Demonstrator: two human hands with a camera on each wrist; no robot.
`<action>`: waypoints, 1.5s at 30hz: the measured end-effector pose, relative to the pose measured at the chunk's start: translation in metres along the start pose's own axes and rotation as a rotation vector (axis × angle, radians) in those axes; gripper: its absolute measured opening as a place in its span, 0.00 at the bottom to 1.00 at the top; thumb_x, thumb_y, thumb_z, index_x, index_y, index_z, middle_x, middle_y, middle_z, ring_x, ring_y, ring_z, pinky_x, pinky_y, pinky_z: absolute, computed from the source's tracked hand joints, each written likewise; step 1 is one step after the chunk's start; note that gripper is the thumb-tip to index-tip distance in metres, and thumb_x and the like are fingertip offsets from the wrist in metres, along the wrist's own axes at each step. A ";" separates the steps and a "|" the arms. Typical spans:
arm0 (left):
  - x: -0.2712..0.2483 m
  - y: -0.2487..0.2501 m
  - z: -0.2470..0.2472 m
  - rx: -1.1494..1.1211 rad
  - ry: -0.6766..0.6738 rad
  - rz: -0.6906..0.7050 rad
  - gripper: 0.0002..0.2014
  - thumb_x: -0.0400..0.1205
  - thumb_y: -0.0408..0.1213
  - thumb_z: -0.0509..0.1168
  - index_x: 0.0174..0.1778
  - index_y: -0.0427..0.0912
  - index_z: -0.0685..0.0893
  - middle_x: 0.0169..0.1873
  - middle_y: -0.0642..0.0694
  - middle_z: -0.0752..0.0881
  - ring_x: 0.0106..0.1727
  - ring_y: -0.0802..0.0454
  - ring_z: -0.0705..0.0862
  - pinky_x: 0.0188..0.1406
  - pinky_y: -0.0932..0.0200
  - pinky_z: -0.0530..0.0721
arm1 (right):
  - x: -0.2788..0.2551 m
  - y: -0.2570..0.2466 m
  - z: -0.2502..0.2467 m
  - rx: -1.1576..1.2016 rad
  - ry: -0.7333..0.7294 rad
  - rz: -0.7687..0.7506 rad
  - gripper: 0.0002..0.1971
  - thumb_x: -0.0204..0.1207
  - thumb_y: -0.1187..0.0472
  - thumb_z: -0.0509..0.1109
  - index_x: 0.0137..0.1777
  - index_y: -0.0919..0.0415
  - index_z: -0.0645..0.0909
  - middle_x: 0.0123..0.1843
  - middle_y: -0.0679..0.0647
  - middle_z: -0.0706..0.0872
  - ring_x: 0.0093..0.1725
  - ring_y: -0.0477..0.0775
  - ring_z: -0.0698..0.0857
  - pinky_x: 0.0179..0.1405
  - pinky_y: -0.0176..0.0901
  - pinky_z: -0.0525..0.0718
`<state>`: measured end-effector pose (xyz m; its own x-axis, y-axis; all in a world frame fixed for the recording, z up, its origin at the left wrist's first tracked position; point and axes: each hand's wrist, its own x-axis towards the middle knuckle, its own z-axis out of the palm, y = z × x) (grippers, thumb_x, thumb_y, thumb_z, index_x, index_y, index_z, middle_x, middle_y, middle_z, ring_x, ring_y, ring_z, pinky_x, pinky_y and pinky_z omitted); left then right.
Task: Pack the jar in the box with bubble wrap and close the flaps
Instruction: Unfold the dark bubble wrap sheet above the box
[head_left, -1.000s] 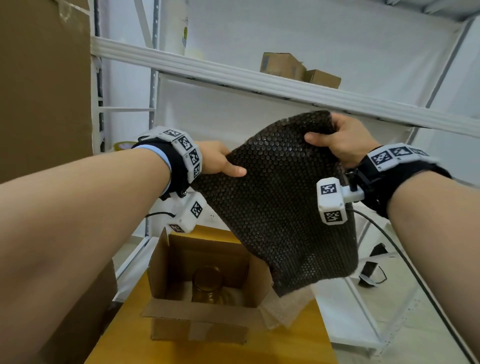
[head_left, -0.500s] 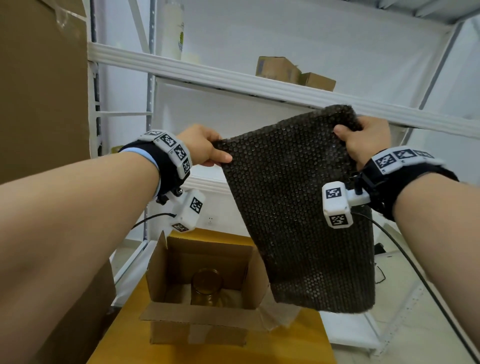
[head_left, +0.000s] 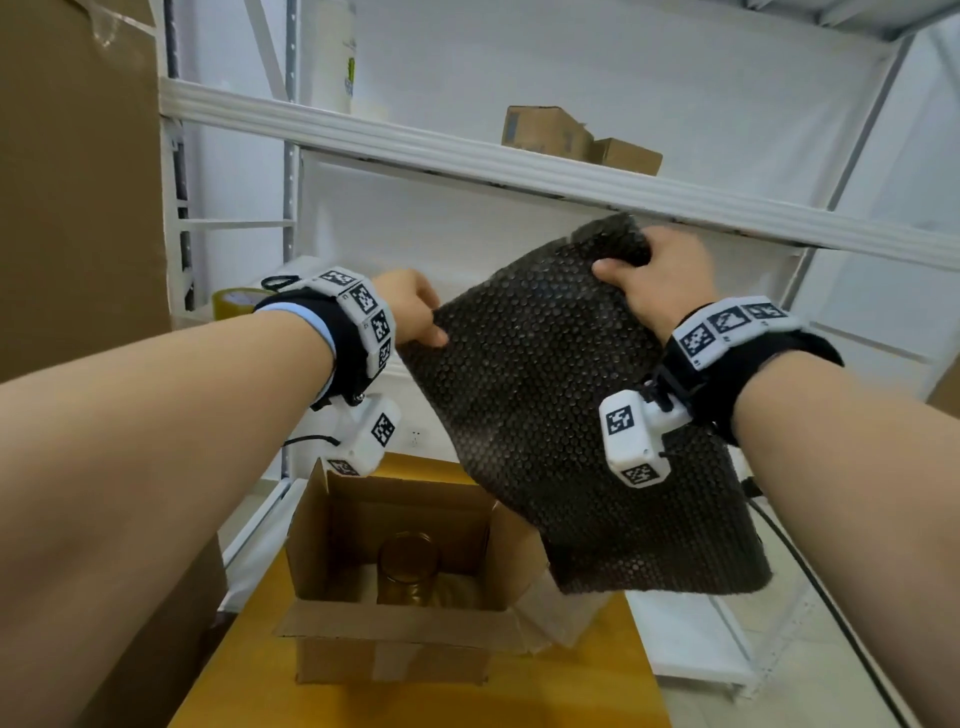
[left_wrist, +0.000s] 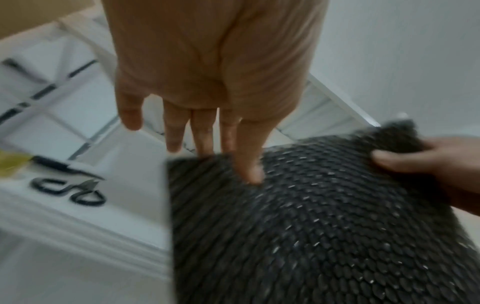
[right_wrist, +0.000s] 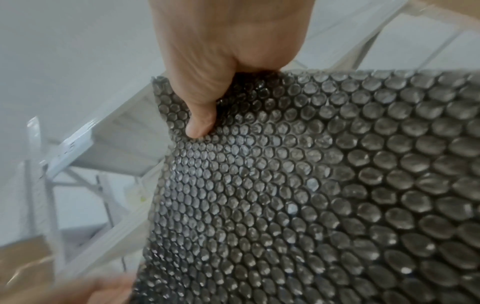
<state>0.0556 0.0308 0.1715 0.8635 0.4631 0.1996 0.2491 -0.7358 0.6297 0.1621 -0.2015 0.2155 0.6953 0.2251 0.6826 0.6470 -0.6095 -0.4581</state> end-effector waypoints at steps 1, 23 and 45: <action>0.000 0.005 0.002 -0.060 -0.030 0.034 0.32 0.71 0.38 0.79 0.71 0.45 0.76 0.66 0.45 0.82 0.66 0.44 0.80 0.66 0.49 0.78 | -0.003 -0.007 0.005 -0.018 -0.036 -0.028 0.13 0.74 0.52 0.77 0.55 0.56 0.88 0.53 0.54 0.91 0.54 0.56 0.87 0.54 0.42 0.79; 0.005 -0.010 -0.020 -0.464 0.174 0.102 0.18 0.71 0.33 0.78 0.56 0.45 0.87 0.50 0.49 0.87 0.54 0.51 0.85 0.58 0.60 0.80 | -0.010 -0.009 0.023 -0.446 -0.352 -0.129 0.14 0.82 0.53 0.69 0.62 0.61 0.77 0.55 0.61 0.85 0.50 0.64 0.83 0.43 0.49 0.79; -0.008 0.029 -0.004 0.512 0.100 0.265 0.13 0.77 0.30 0.61 0.57 0.35 0.82 0.50 0.32 0.86 0.44 0.38 0.83 0.45 0.48 0.82 | -0.020 -0.061 0.030 -0.464 -0.571 -0.382 0.30 0.67 0.44 0.80 0.67 0.49 0.74 0.54 0.48 0.82 0.53 0.54 0.80 0.50 0.48 0.80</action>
<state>0.0538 0.0073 0.1915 0.8859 0.2565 0.3865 0.2317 -0.9665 0.1102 0.1186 -0.1462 0.2126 0.5865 0.7554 0.2924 0.7630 -0.6364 0.1137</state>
